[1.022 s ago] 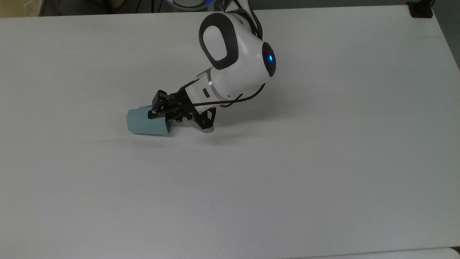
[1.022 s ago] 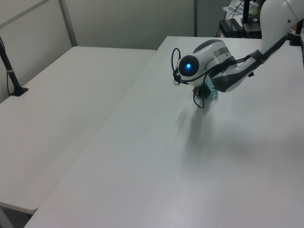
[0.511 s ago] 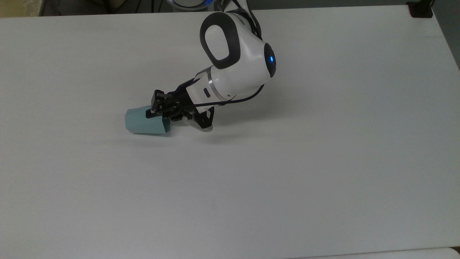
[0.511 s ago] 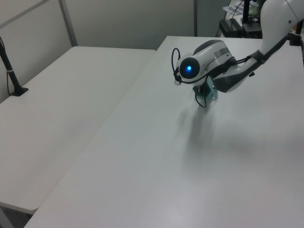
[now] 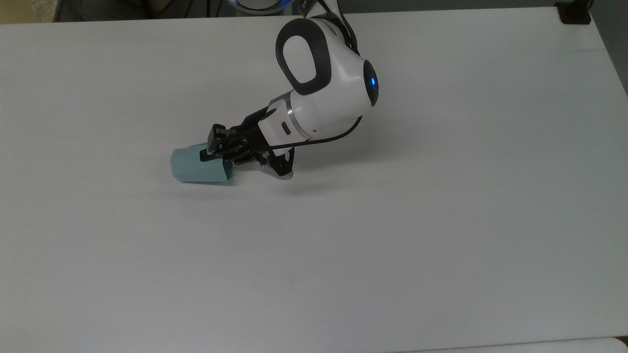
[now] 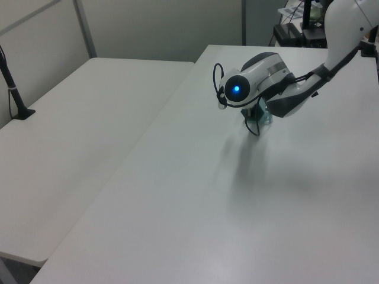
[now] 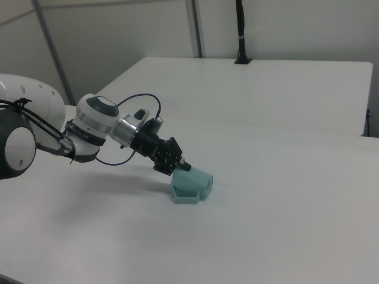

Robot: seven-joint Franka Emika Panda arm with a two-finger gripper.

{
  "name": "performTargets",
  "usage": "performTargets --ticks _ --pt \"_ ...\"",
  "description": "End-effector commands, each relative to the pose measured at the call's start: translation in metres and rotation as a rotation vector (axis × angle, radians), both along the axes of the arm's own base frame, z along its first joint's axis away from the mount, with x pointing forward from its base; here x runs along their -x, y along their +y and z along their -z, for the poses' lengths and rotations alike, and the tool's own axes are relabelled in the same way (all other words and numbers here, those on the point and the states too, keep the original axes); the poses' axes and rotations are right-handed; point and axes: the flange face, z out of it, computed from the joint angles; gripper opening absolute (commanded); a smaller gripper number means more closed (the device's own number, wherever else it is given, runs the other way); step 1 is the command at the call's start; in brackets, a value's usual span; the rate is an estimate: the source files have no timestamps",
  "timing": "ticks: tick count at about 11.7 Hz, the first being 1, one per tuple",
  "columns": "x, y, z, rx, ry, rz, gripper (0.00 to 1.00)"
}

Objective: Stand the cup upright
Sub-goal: 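Lift the cup and rotate it so its opening faces up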

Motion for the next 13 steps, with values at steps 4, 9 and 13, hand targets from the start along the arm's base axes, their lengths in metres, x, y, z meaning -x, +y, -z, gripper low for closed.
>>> performTargets --ticks 4,9,13 --pt "0.001 0.004 -0.042 -0.179 0.063 0.029 0.0" --pt "0.013 0.006 -0.14 -0.353 -0.02 0.09 0.0" --pt "0.035 -0.011 -0.173 -0.608 0.051 0.164 0.0"
